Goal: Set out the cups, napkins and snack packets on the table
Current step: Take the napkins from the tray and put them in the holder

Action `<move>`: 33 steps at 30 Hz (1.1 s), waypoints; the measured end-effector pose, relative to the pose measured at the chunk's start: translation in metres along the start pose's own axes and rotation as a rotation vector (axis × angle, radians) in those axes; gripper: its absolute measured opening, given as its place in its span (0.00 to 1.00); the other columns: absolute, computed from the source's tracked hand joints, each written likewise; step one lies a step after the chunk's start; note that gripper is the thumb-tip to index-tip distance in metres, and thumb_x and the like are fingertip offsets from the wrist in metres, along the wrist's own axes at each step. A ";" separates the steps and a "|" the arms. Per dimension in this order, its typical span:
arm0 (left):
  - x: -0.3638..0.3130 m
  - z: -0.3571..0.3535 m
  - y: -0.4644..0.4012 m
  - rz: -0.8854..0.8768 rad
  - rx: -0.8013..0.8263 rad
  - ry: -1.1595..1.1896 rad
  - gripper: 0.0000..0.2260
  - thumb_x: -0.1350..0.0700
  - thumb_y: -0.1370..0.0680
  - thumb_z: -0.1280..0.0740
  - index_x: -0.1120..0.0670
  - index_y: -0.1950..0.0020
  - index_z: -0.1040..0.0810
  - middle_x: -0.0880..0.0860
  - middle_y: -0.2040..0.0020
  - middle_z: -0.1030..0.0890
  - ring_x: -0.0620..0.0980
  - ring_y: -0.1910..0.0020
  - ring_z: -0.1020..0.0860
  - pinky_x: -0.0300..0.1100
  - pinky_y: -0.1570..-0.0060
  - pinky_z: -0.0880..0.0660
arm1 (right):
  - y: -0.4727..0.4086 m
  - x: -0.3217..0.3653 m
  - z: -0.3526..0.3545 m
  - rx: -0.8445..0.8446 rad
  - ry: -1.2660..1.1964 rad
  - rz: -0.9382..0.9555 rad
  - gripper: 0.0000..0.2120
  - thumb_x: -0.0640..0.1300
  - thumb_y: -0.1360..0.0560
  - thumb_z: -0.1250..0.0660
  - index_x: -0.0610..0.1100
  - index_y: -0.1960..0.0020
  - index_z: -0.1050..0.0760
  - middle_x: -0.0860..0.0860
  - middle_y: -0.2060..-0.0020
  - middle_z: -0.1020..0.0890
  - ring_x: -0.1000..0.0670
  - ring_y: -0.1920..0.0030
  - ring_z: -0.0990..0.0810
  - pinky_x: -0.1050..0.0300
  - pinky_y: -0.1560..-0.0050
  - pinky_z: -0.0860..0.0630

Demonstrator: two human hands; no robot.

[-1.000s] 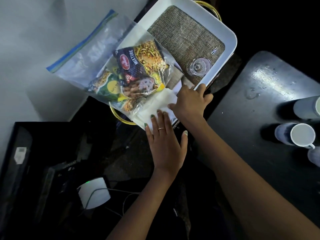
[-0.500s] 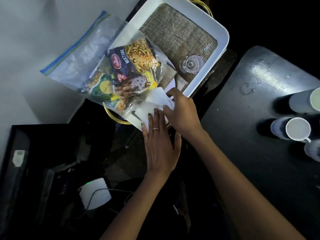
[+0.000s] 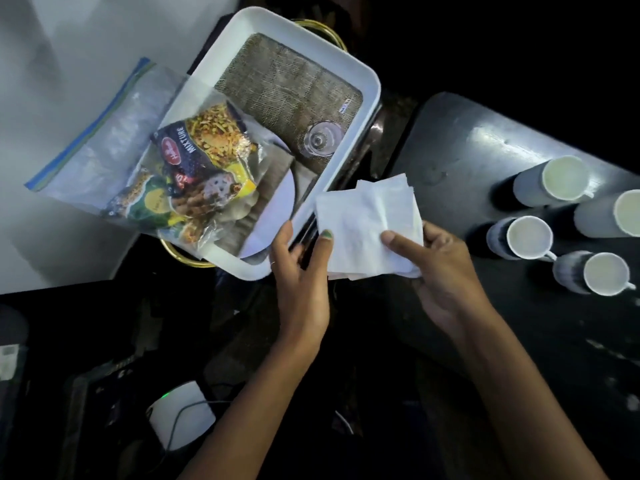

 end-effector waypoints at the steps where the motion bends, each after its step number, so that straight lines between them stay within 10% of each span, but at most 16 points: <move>1: 0.001 -0.009 -0.003 0.085 0.102 0.074 0.13 0.52 0.22 0.35 0.49 0.38 0.27 0.48 0.37 0.22 0.43 0.40 0.23 0.27 0.57 0.26 | 0.004 0.002 0.008 0.015 -0.047 -0.020 0.15 0.38 0.35 0.27 0.39 0.49 0.20 0.45 0.55 0.14 0.48 0.57 0.15 0.59 0.62 0.20; 7: 0.005 -0.057 -0.001 0.520 0.507 0.191 0.13 0.48 0.32 0.29 0.52 0.52 0.15 0.53 0.49 0.15 0.50 0.51 0.17 0.45 0.51 0.21 | 0.019 0.007 0.044 0.061 -0.174 -0.076 0.20 0.38 0.36 0.28 0.37 0.44 0.22 0.43 0.49 0.16 0.46 0.52 0.16 0.59 0.58 0.19; 15: 0.020 -0.097 0.004 0.488 0.558 0.138 0.09 0.58 0.28 0.30 0.55 0.49 0.20 0.53 0.54 0.15 0.50 0.56 0.16 0.45 0.60 0.19 | 0.033 0.012 0.100 -0.092 -0.249 -0.061 0.20 0.48 0.34 0.28 0.37 0.47 0.21 0.45 0.52 0.15 0.50 0.54 0.16 0.60 0.57 0.19; 33: 0.049 -0.132 0.014 0.577 0.566 0.157 0.12 0.58 0.29 0.30 0.58 0.46 0.21 0.56 0.54 0.15 0.52 0.57 0.16 0.45 0.65 0.20 | 0.051 0.018 0.174 -0.578 -0.221 0.169 0.07 0.33 0.31 0.29 0.43 0.59 0.20 0.53 0.67 0.16 0.52 0.63 0.18 0.52 0.53 0.20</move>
Point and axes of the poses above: each hand's wrist, its own y-axis away from the middle knuckle, its own z-axis out of the back of the hand, x = y × z, the point moved 4 cm from there along -y, towards the middle knuckle
